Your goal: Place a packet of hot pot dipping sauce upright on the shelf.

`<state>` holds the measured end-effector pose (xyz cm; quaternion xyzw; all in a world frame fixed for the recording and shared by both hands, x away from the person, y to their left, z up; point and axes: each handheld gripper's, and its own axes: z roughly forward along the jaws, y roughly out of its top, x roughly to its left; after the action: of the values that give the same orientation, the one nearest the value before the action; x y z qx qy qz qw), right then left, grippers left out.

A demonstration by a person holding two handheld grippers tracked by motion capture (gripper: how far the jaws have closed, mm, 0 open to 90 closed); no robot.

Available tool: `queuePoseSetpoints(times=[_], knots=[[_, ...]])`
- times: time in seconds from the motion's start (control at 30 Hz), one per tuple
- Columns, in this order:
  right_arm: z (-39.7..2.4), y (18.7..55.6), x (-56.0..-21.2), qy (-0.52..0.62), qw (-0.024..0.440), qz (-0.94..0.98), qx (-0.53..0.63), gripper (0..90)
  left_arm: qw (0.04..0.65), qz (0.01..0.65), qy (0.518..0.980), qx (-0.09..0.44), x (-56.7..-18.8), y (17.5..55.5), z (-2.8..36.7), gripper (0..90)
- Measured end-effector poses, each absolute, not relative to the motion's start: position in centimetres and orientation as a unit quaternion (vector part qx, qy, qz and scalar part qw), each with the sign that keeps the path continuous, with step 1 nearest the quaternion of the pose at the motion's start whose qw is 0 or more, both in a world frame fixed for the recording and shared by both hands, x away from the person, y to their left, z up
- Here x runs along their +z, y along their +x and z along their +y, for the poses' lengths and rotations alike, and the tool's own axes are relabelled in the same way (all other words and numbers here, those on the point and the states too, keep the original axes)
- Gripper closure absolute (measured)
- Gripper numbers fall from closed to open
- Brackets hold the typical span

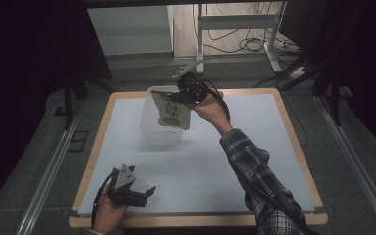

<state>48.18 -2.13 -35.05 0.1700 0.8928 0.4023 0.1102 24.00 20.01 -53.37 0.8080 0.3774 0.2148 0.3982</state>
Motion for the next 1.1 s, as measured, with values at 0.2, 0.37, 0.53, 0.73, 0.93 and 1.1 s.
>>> queuePoseSetpoints(times=[0.2,0.37,0.53,0.73,0.93,1.1], knots=[[-0.8,48.2,-35.1,0.163,0.112,0.893,0.405,89.1,0.395,0.374,0.811,0.215,-53.4,24.0,19.9,0.0],[0.0,48.3,-35.4,0.161,0.107,0.894,0.405,89.1,0.398,0.376,0.809,0.214,-53.4,24.0,20.0,0.0],[0.6,48.4,-36.0,0.16,0.103,0.895,0.402,89.1,0.396,0.375,0.811,0.213,-53.4,24.0,19.9,0.0],[0.9,48.8,-37.2,0.164,0.097,0.899,0.395,89.0,0.394,0.375,0.811,0.213,-53.4,24.0,20.0,0.0],[1.1,49.0,-38.1,0.165,0.095,0.903,0.385,86.5,0.393,0.375,0.812,0.213,-53.4,24.0,20.0,0.0],[1.3,49.0,-38.8,0.163,0.095,0.907,0.375,81.1,0.392,0.375,0.813,0.213,-53.4,24.0,19.9,0.0]])
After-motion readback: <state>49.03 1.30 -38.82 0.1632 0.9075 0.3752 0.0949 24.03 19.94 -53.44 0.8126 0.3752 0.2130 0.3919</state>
